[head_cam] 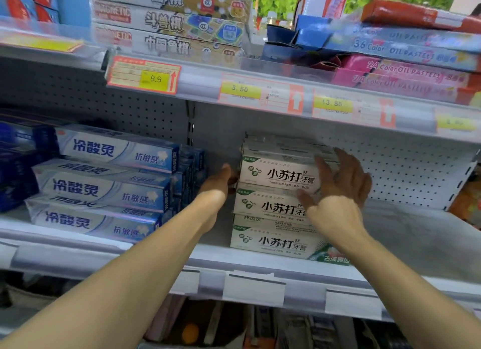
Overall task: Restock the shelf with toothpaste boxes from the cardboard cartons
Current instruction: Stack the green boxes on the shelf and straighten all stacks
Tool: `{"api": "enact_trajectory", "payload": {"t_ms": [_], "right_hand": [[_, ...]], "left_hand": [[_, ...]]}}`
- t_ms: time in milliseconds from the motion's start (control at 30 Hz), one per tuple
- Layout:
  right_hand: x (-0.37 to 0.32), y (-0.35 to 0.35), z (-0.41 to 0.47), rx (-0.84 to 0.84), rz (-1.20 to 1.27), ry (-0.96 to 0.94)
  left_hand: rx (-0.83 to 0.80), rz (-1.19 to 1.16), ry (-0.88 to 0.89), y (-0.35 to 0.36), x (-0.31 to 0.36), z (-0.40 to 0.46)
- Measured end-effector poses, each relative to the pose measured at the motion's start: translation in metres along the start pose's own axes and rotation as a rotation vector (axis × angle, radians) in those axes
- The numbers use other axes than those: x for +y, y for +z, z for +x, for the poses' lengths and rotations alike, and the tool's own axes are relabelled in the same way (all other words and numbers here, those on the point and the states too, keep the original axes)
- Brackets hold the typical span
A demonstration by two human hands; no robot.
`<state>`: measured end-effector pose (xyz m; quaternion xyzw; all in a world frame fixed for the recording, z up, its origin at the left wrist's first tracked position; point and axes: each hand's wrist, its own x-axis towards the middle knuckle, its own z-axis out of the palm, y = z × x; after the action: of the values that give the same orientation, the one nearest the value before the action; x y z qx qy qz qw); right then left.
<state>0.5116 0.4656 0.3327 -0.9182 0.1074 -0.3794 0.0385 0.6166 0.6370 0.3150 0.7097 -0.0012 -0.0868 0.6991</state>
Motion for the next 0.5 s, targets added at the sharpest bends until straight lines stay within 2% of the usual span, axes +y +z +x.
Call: {"api": "enact_trajectory", "payload": {"t_ms": [100,167,367,500], "right_hand": [[-0.022,0.002,0.002,-0.237,-0.007,-0.105],[-0.037,0.008,0.002,-0.314,-0.069,-0.185],[-0.053,0.022,0.011,-0.276,-0.089,-0.211],[-0.049,0.027,0.009,-0.236,-0.054,-0.233]], "left_hand": [[-0.084,0.006,0.013,-0.009,-0.01,0.001],[-0.116,-0.008,0.023,-0.014,-0.017,0.002],[-0.179,0.003,0.008,-0.022,-0.028,0.004],[-0.148,0.044,-0.007,-0.025,-0.028,0.012]]}}
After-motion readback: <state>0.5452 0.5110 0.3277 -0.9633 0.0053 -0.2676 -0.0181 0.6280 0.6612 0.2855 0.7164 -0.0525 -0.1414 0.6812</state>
